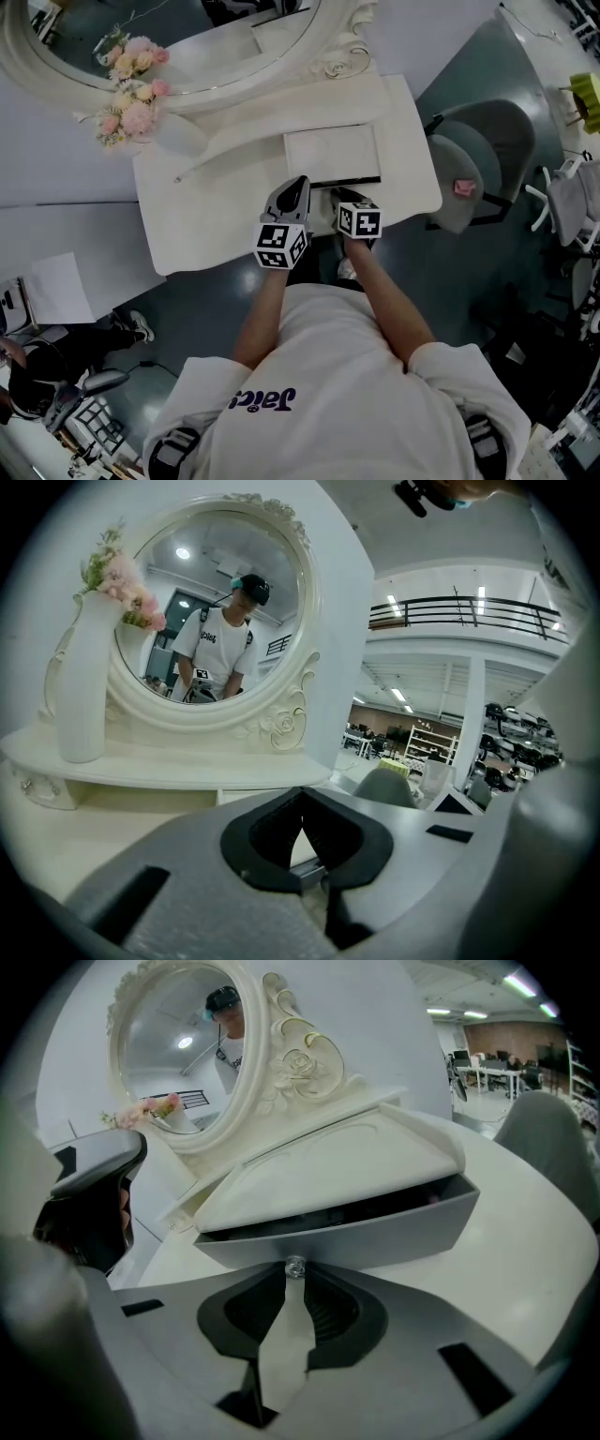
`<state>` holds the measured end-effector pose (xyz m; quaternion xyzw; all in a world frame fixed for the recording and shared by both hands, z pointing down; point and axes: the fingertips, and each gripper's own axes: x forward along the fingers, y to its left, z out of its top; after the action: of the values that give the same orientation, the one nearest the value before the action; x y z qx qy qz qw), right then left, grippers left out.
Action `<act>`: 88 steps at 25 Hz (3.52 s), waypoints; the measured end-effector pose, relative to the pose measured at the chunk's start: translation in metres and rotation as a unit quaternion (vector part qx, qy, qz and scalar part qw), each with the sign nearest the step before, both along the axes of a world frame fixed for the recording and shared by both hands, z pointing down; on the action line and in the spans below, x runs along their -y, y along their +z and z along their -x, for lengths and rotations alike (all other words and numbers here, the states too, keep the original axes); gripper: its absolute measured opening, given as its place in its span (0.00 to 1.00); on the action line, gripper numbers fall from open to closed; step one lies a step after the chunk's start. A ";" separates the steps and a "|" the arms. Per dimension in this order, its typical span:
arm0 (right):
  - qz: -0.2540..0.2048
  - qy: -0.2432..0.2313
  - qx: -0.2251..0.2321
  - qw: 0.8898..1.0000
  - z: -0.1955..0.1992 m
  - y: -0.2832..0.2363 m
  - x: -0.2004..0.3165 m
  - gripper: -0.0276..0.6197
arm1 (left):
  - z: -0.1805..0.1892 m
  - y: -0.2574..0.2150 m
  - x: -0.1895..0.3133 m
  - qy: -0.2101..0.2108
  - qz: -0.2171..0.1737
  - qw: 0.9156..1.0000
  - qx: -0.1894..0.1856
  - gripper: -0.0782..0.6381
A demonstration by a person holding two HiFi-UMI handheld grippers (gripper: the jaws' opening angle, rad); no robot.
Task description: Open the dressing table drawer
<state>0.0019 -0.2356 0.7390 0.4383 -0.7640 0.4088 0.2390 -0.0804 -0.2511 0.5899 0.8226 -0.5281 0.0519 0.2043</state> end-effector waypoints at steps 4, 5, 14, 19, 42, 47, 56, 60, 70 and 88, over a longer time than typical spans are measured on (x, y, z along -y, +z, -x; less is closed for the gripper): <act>-0.006 -0.010 -0.006 1.000 -0.003 -0.001 -0.010 0.15 | -0.003 0.000 -0.009 -0.006 0.002 1.000 -0.009 0.13; -0.009 -0.012 -0.009 1.000 -0.004 -0.002 -0.012 0.15 | -0.004 -0.001 -0.011 -0.006 0.002 1.000 -0.010 0.13; -0.016 -0.024 -0.020 0.999 -0.005 -0.002 -0.030 0.15 | -0.004 -0.002 -0.029 -0.007 -0.001 1.000 -0.010 0.13; -0.015 -0.024 -0.020 0.999 -0.007 -0.002 -0.041 0.15 | -0.005 -0.003 -0.039 -0.008 -0.002 1.000 -0.010 0.13; -0.015 -0.063 -0.035 0.997 -0.011 0.004 -0.086 0.15 | -0.016 0.001 -0.072 -0.014 -0.002 1.000 -0.016 0.13; -0.014 -0.076 -0.042 0.996 -0.011 0.004 -0.091 0.15 | -0.017 0.002 -0.073 -0.016 0.000 1.000 -0.016 0.13; -0.004 -0.084 -0.045 0.995 -0.015 0.008 -0.100 0.15 | -0.018 0.003 -0.072 -0.019 0.001 1.000 -0.015 0.13; -0.006 -0.085 -0.046 0.995 -0.015 0.009 -0.100 0.15 | -0.019 0.005 -0.071 -0.018 0.003 1.000 -0.015 0.13; 0.026 -0.080 -0.046 0.995 -0.018 0.010 -0.109 0.19 | -0.022 0.003 -0.066 -0.016 0.003 1.000 -0.011 0.13; -0.172 -0.082 0.016 0.982 -0.014 -0.164 -0.046 0.10 | -0.014 -0.071 -0.044 -0.038 -0.066 0.997 0.000 0.13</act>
<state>0.0156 -0.1899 0.5751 0.4024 -0.8598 0.2572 0.1808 -0.0666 -0.2075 0.5194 0.8138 -0.5612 0.0092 0.1508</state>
